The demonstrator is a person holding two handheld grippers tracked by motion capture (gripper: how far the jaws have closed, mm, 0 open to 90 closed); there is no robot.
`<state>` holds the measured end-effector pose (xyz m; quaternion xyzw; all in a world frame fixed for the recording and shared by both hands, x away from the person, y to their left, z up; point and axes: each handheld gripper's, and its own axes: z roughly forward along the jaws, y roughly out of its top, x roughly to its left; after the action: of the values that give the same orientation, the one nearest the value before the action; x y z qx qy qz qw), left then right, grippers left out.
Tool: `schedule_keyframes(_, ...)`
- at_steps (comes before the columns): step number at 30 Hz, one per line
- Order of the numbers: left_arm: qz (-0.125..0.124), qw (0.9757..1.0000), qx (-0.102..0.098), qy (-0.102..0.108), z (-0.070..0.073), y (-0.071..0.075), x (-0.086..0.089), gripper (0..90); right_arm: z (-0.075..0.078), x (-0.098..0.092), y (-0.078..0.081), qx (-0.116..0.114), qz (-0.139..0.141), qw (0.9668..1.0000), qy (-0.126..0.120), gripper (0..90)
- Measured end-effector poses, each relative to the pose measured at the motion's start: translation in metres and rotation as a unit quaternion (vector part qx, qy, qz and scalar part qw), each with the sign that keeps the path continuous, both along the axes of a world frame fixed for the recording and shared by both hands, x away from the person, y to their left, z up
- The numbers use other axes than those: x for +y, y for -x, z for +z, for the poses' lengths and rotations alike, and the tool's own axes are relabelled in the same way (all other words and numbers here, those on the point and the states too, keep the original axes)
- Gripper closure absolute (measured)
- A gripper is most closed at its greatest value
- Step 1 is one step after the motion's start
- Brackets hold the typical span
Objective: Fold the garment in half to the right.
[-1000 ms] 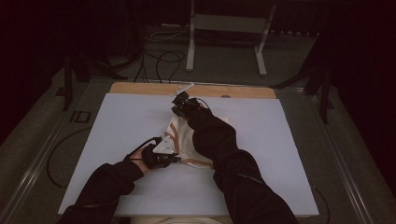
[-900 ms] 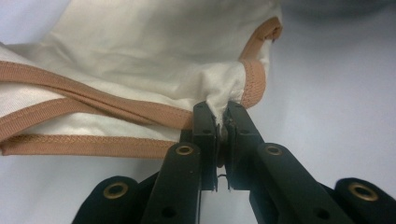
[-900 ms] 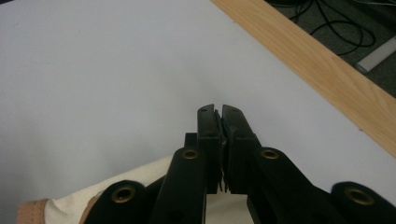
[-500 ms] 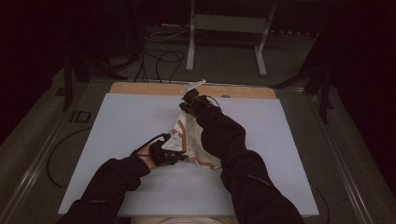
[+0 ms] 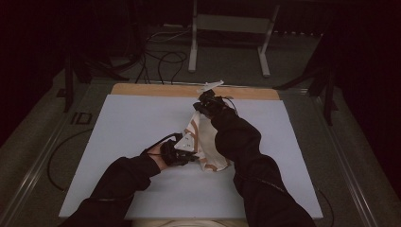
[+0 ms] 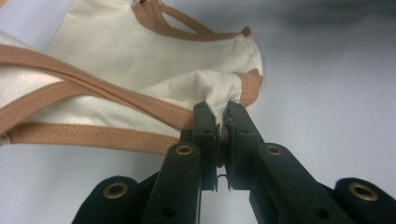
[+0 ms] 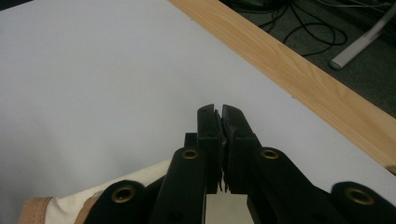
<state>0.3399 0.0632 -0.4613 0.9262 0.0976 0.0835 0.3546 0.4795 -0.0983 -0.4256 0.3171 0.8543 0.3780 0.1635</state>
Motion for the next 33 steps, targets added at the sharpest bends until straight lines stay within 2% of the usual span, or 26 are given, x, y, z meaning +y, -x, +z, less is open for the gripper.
schedule_keyframes(8, -0.009, 0.9999, 0.01, -0.002, -0.002, -0.003, -0.014, 85.5, -0.004, -0.02, 0.002, 0.0, -0.008, 0.9999, -0.01, 87.8)
schedule_keyframes(14, -0.019, 0.9997, 0.012, -0.014, -0.003, -0.005, -0.024, 85.5, -0.007, -0.034, 0.004, 0.003, -0.016, 0.9997, -0.017, 87.7)
schedule_keyframes(22, -0.031, 0.999, 0.017, -0.027, -0.005, -0.005, -0.035, 85.4, -0.016, -0.05, 0.007, 0.006, -0.026, 0.9996, -0.012, 87.7)
schedule_keyframes(30, -0.033, 0.9989, 0.022, -0.023, -0.004, -0.007, -0.043, 85.4, -0.02, -0.065, 0.008, 0.008, -0.035, 0.9992, -0.017, 87.7)
schedule_keyframes(33, -0.036, 0.9986, 0.025, -0.028, -0.003, -0.009, -0.047, 85.4, -0.022, -0.071, 0.007, 0.009, -0.04, 0.999, -0.016, 87.6)
